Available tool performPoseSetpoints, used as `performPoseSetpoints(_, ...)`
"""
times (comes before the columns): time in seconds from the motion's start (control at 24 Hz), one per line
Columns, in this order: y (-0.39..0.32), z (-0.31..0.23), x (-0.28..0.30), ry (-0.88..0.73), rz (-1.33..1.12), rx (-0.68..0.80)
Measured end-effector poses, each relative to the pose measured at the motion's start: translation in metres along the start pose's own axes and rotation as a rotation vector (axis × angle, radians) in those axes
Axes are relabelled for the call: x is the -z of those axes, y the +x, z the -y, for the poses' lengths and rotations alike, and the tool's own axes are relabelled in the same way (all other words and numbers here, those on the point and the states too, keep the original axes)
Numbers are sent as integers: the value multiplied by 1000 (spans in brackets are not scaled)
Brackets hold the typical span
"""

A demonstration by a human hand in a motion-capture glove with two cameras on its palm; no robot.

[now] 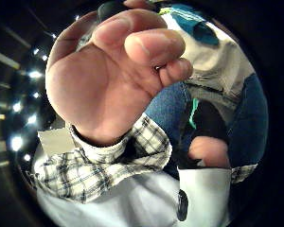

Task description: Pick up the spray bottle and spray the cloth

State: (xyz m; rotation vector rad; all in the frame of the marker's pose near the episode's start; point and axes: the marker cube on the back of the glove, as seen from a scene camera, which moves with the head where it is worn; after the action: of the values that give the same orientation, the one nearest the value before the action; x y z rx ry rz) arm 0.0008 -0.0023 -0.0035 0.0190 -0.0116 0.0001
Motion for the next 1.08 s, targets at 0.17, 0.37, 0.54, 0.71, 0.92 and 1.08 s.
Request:
performPoseSetpoints(0.17,2,4,7,42,4,0)
performPoseSetpoints(0.37,12,13,17,75,-2,-22)
performPoseSetpoints(0.54,25,27,29,110,13,-69)
performPoseSetpoints(0.71,42,49,51,195,31,-132)
performPoseSetpoints(0.92,67,80,72,267,47,-208)
performPoseSetpoints(1.08,90,104,81,316,96,-282)
